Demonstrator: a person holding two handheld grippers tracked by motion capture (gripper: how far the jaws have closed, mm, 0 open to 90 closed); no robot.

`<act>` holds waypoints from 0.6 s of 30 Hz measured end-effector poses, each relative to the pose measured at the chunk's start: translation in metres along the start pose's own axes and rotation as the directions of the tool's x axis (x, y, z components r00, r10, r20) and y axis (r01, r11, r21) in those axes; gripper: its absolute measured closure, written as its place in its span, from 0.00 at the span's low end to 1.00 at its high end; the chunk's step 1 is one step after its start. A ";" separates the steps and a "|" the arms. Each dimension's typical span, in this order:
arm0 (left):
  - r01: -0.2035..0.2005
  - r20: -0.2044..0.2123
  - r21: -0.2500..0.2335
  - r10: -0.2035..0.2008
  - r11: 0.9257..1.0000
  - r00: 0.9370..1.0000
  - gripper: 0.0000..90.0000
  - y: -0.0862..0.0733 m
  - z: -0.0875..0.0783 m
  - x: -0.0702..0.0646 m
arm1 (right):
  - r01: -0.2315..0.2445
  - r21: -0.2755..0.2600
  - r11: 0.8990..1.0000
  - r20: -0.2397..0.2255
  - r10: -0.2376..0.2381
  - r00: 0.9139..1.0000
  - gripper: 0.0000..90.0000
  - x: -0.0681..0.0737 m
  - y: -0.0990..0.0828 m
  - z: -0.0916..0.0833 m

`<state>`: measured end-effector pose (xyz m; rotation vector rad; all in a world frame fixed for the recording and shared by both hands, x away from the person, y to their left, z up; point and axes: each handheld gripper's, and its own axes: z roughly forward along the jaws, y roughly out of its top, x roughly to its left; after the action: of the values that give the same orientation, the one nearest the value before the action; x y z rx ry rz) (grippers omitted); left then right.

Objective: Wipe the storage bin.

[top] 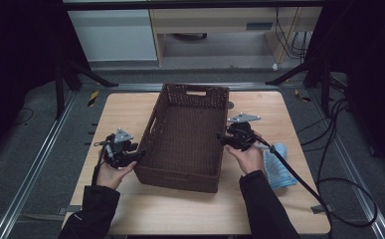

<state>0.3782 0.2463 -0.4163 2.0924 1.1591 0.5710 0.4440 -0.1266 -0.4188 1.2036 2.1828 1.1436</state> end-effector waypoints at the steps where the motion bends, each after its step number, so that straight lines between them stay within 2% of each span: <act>1: 0.003 0.006 -0.003 -0.003 1.000 1.000 0.60 -0.001 -0.002 -0.002 | 0.003 0.000 1.000 0.002 -0.003 1.000 0.61 0.001 -0.001 -0.001; 6: 0.038 0.014 -0.020 -0.037 0.999 0.999 0.58 -0.006 -0.010 -0.002 | -0.005 -0.003 1.000 0.008 0.005 1.000 0.62 0.002 -0.002 -0.002; 7: 0.054 0.032 -0.020 -0.053 0.998 0.998 0.59 -0.007 -0.011 -0.002 | -0.004 -0.003 1.000 0.011 0.004 1.000 0.62 0.002 -0.002 -0.003; 9: 0.073 0.058 -0.017 -0.072 0.997 0.996 0.66 -0.007 -0.012 -0.002 | -0.002 0.005 1.000 0.013 0.002 1.000 0.62 0.003 -0.003 -0.004; 11: 0.070 0.069 -0.009 -0.070 0.997 0.995 0.75 -0.006 -0.012 -0.004 | 0.004 0.016 1.000 0.014 -0.004 1.000 0.61 0.004 -0.003 -0.006; 14: 0.049 0.034 -0.003 -0.049 0.999 0.998 0.80 -0.004 -0.011 -0.007 | 0.008 0.030 1.000 0.025 -0.009 1.000 0.61 0.009 -0.005 -0.012; 18: 0.058 0.022 -0.005 -0.057 0.998 0.998 0.84 -0.004 -0.009 -0.003 | 0.019 0.046 0.999 0.024 -0.020 1.000 0.58 0.014 -0.007 -0.019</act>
<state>0.3688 0.2485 -0.4129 2.0486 1.1998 0.5224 0.4203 -0.1261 -0.4125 1.2064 2.2085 1.0718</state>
